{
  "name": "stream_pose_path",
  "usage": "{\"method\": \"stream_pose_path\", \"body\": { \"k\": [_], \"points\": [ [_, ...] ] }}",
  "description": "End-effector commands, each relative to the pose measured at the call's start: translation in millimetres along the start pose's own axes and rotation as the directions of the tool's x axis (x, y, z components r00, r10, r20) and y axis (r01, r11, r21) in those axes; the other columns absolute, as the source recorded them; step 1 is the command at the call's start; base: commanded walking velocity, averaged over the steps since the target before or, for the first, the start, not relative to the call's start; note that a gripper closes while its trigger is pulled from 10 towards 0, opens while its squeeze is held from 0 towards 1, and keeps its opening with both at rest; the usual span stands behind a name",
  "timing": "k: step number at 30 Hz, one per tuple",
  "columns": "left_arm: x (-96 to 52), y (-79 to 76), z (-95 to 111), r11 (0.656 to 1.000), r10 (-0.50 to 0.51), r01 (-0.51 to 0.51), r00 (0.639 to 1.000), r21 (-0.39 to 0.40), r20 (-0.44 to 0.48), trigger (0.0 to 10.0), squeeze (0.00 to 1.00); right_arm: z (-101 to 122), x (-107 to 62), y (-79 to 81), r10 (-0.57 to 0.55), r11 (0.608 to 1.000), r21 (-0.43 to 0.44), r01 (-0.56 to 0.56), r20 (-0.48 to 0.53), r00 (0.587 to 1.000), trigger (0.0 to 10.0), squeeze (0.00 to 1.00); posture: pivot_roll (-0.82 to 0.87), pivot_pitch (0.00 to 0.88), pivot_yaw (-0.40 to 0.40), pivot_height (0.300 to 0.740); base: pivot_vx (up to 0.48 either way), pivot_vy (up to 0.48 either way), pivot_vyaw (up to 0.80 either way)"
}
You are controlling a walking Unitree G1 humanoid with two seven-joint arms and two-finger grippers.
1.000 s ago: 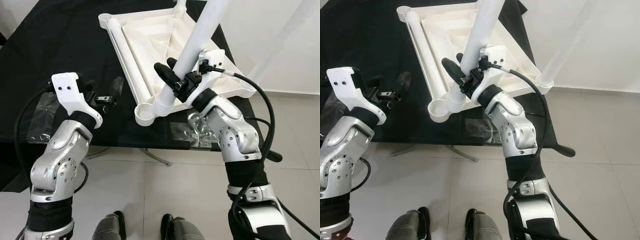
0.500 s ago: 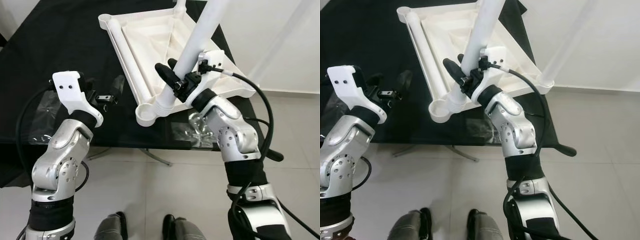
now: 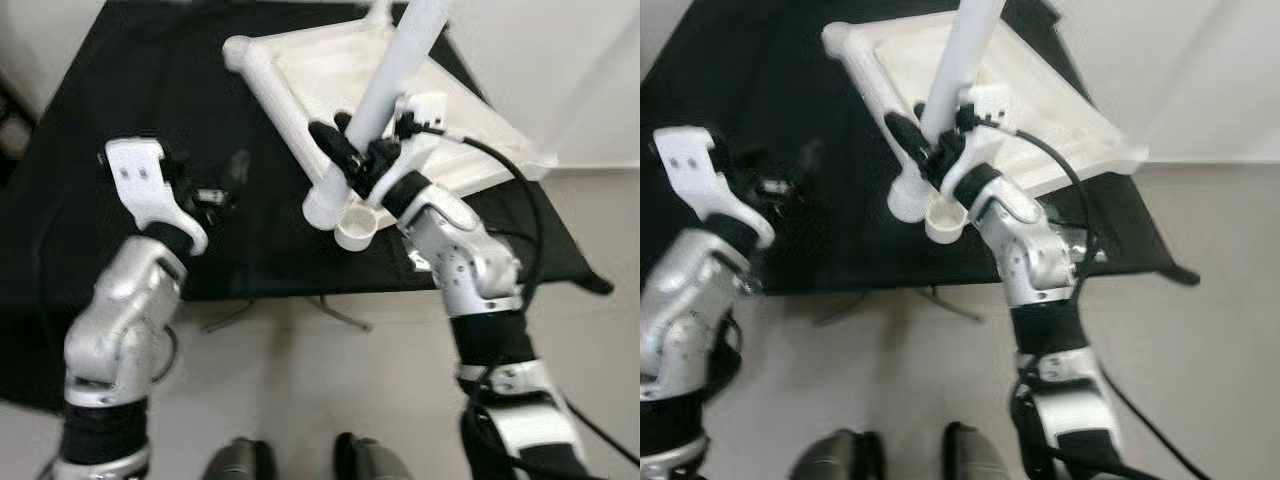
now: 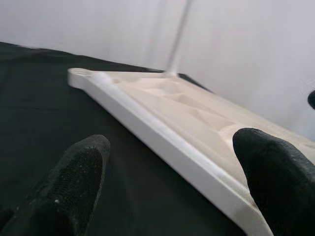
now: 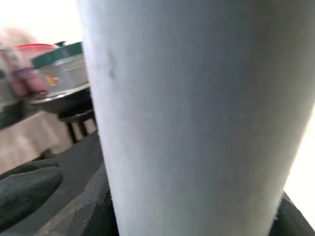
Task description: Building children table
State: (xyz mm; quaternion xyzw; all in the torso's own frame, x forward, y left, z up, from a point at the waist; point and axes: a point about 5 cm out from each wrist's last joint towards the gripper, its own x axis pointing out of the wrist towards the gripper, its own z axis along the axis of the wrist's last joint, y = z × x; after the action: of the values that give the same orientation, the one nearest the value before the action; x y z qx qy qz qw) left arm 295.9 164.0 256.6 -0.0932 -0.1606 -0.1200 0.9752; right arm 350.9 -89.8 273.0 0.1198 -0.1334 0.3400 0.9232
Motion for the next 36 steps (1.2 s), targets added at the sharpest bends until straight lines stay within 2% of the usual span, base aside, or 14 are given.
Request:
{"method": "stream_pose_path", "body": {
  "k": [1, 4, 14, 16, 23, 28, 32, 34, 36],
  "points": [
    [-2.4, -1.8, -1.0, 1.000, -0.012, 0.012, 1.000, 0.023, 0.001, 10.0, 0.00, 0.0, -1.6, -1.4, -0.005, 1.000, 0.002, 0.005, 0.004, 1.000, 10.0, 0.00, 0.02, 0.223, -0.086, 0.740, 0.000, 0.000, -0.80],
    [-3.1, 2.1, -1.4, 0.998, 0.012, -0.012, 1.000, 0.065, -0.001, 10.0, 0.00, -0.2, -0.8, -1.1, -0.003, 1.000, 0.005, 0.003, 0.004, 1.000, 10.0, 0.00, 0.02, 0.222, -0.087, 0.740, 0.000, 0.000, -0.80],
    [-3.7, 7.1, 1.6, 0.998, 0.031, -0.032, 0.999, 0.059, 0.015, 10.0, 0.00, 0.9, -0.6, -0.7, 0.005, 1.000, -0.018, -0.005, 0.006, 1.000, 10.0, 0.00, 0.01, 0.224, -0.093, 0.740, 0.000, 0.000, -0.80],
    [-4.3, 8.1, 2.8, 0.998, 0.028, -0.029, 0.999, 0.061, 0.021, 10.0, 0.00, 2.2, -0.8, 0.7, 0.013, 0.998, -0.055, -0.012, 0.017, 1.000, 10.0, 0.00, 0.01, 0.224, -0.093, 0.740, 0.000, 0.000, 0.00],
    [-5.7, 14.1, 5.3, 0.997, 0.040, -0.043, 0.998, 0.070, 0.038, 10.0, 0.00, -1.1, -0.9, 6.4, 0.052, 0.995, -0.082, -0.052, -0.003, 0.999, 10.0, 0.00, 0.02, 0.221, -0.093, 0.740, 0.208, 0.000, 0.00],
    [-9.0, 24.5, 6.0, 0.994, 0.077, -0.079, 0.996, 0.075, 0.041, 10.0, 0.00, -1.4, -2.5, 11.1, 0.091, 0.990, -0.113, -0.090, 0.001, 0.996, 10.0, 0.00, 0.02, 0.222, -0.094, 0.740, 0.310, 0.000, -0.38],
    [-10.1, 26.8, 5.5, 0.993, 0.085, -0.088, 0.996, 0.077, 0.041, 10.0, 0.00, -1.3, -4.6, 17.4, 0.171, 0.973, -0.155, -0.171, -0.015, 0.985, 10.0, 0.00, 0.02, 0.222, -0.095, 0.740, 0.308, 0.000, 0.00],
    [-10.5, 26.7, 5.0, 0.993, 0.086, -0.088, 0.995, 0.077, 0.041, 10.0, 0.00, -4.7, -8.1, 24.2, 0.246, 0.947, -0.200, -0.252, -0.057, 0.968, 10.0, 0.00, 0.01, 0.222, -0.097, 0.740, 0.309, 0.000, 0.80],
    [-10.6, 26.5, 4.8, 0.993, 0.085, -0.088, 0.995, 0.075, 0.041, 10.0, 0.00, -6.1, -9.2, 25.9, 0.261, 0.940, -0.209, -0.270, -0.068, 0.963, 10.0, 0.00, 0.01, 0.222, -0.097, 0.740, 0.309, 0.000, 0.80]
  ]
}}
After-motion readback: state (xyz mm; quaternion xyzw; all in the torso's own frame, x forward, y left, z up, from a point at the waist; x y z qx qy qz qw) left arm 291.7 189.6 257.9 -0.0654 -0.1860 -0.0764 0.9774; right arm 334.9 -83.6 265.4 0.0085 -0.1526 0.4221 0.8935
